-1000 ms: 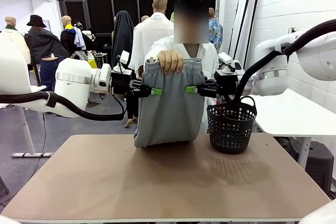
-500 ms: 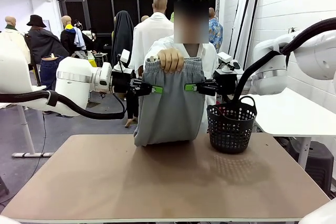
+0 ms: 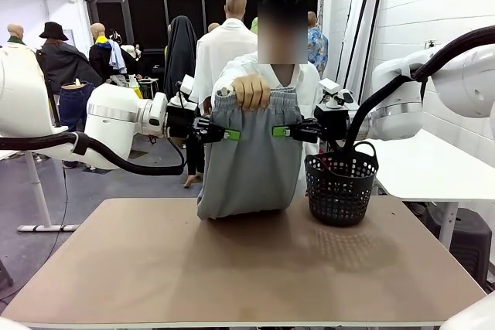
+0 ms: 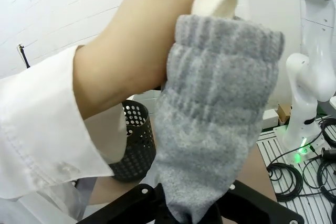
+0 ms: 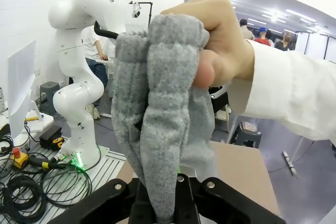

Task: Fold the training pants.
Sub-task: Release the ends of the Training pants and then grab the overlapped ends.

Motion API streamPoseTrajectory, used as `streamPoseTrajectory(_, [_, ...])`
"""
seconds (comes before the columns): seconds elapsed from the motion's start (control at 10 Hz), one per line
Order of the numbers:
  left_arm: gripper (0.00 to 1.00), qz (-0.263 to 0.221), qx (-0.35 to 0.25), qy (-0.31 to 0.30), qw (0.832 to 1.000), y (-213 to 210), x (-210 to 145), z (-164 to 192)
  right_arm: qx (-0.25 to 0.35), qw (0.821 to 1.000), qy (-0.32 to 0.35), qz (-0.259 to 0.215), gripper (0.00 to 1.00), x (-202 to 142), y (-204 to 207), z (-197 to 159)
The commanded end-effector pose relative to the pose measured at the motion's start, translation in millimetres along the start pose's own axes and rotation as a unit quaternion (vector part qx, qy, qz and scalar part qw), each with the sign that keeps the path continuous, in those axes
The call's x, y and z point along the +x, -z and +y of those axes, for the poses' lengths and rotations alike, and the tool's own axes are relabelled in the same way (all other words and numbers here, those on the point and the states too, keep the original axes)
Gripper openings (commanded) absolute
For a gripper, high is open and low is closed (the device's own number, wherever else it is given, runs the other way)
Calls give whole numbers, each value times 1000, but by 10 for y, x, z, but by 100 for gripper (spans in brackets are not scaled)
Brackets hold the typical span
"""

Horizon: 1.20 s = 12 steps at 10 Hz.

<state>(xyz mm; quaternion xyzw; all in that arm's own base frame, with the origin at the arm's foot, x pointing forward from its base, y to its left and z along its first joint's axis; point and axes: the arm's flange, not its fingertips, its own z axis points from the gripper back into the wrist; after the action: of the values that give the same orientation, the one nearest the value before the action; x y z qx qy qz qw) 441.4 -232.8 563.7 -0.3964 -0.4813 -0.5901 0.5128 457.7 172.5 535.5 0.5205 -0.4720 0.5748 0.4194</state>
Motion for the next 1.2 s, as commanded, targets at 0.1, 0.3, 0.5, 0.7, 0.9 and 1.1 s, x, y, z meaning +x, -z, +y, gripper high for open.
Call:
streamPoseTrajectory(0.1, [0, -15, 7, 4, 1000, -10, 30, -66, 1, 1000, -1, -7, 0, 26, 11, 13])
streamPoseTrajectory(0.3, [0, -15, 7, 4, 1000, -10, 30, -66, 1, 1000, -1, -7, 0, 26, 11, 13])
streamPoseTrajectory(0.5, [0, -15, 7, 4, 1000, -10, 30, -66, 1, 1000, -1, -7, 0, 26, 11, 13])
streamPoseTrajectory(0.7, [0, -15, 7, 4, 1000, -10, 30, -66, 1, 1000, -1, -7, 0, 26, 11, 13])
streamPoseTrajectory(0.9, [0, -15, 7, 4, 1000, -10, 30, -66, 1, 1000, -1, -7, 0, 26, 11, 13])
streamPoseTrajectory(1.1, [0, -15, 7, 4, 1000, -10, 30, -66, 1, 1000, -1, -7, 0, 26, 11, 13])
